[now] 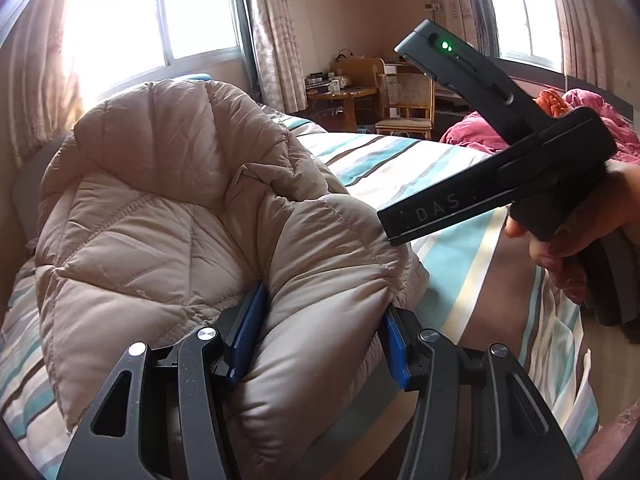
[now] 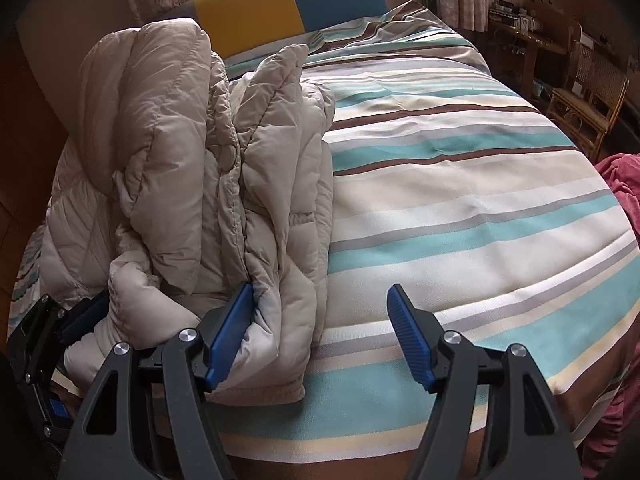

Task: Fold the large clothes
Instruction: 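Lay the folded jacket down with the left tool and open it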

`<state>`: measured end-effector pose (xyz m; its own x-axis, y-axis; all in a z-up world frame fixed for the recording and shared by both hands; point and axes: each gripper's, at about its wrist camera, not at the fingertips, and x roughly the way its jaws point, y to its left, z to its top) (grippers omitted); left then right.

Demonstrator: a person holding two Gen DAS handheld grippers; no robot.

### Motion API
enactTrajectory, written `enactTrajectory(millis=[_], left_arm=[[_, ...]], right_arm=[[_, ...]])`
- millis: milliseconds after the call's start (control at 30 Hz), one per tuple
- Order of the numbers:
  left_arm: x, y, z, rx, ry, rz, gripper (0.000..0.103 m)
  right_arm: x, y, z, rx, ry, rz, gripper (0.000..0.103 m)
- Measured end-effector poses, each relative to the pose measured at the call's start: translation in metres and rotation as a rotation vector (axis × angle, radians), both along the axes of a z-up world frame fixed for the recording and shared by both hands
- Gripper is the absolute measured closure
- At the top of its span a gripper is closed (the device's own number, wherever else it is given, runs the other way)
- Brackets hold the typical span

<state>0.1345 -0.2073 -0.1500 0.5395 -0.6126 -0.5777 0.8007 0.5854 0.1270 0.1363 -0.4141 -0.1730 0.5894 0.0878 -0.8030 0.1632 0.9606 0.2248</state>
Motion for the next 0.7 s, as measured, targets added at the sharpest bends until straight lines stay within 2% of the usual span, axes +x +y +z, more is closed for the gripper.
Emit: enactTrajectory(millis=[400,533,633,700], left_arm=[[-0.003,0.006,0.001,-0.014,0.009,-0.001,0.050],[-0.004,0.014,0.005,-0.044,0.033,0.005,0.050],[-0.008,0.034,0.017,-0.161,0.077,0.024,0.050],[-0.002,0.052,0.028,-0.237,0.090,0.089,0.050]], right_arm=[[0.003,0.002,0.000,-0.009,0.000,-0.004,0.034],[0.002,0.003,0.001,-0.014,-0.001,-0.006,0.034],[0.001,0.003,-0.001,-0.030,0.000,-0.008,0.034],[0.000,0.002,-0.002,-0.020,0.002,-0.014,0.034]])
